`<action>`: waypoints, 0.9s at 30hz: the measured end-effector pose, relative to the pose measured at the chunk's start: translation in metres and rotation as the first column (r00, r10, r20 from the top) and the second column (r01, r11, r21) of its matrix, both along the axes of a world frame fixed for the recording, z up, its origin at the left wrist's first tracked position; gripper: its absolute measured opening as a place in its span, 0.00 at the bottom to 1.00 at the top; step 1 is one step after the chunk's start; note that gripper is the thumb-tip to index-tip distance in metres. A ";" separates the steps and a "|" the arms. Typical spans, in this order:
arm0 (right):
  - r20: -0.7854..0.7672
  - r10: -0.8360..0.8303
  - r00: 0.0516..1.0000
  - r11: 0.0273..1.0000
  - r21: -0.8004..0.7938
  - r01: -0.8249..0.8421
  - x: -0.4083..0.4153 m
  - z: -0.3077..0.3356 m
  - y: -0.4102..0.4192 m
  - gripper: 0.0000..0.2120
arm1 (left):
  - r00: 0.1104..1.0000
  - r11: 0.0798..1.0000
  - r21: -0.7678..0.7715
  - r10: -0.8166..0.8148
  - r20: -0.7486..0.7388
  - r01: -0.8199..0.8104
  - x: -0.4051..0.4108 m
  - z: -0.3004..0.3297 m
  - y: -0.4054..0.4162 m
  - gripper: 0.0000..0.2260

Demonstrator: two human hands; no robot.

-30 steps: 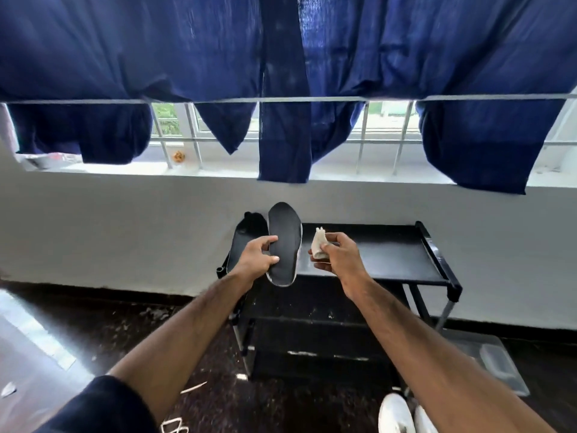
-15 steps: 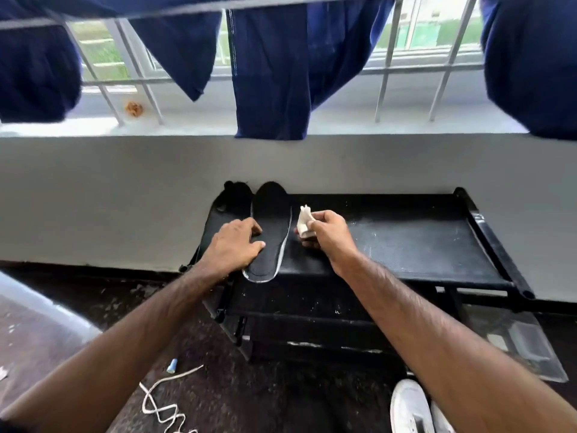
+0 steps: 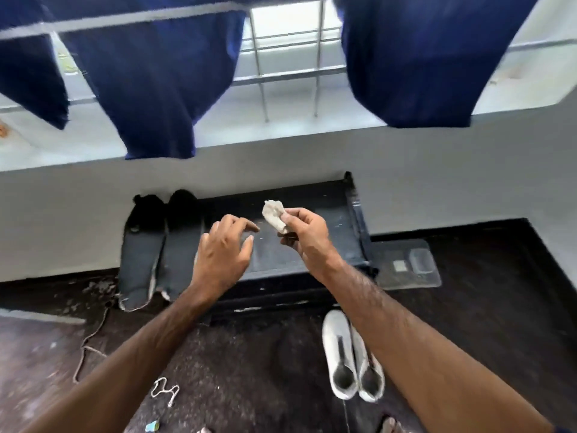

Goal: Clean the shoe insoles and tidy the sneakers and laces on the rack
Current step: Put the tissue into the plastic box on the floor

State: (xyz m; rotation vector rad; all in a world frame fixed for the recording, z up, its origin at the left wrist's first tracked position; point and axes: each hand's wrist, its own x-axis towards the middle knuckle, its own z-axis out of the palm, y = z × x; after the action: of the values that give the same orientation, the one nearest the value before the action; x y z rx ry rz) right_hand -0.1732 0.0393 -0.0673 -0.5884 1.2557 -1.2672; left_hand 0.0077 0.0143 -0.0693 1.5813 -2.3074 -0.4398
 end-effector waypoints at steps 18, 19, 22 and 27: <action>-0.314 -0.229 0.922 0.914 0.258 0.315 -0.389 -0.010 0.182 0.10 | 0.932 0.880 0.307 -0.348 -0.105 0.363 -0.351 -0.026 0.133 0.10; -0.339 -0.219 0.915 0.904 0.282 0.321 -0.402 -0.017 0.182 0.09 | 0.933 0.874 0.327 -0.343 -0.108 0.359 -0.363 -0.035 0.133 0.10; -0.399 -0.171 0.901 0.886 0.338 0.318 -0.440 -0.040 0.179 0.09 | 0.943 0.857 0.395 -0.306 -0.129 0.332 -0.397 -0.059 0.133 0.10; -0.421 -0.065 0.904 0.882 0.400 0.250 -0.494 -0.079 0.160 0.03 | 0.966 0.815 0.519 -0.231 -0.117 0.258 -0.446 -0.095 0.115 0.10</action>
State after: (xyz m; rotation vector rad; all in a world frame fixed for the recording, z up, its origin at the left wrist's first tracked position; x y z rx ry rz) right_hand -0.6674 0.1993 -0.1463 -0.4179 1.9087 -0.9610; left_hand -0.4380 0.1295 -0.1643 1.4533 -2.4948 -1.2653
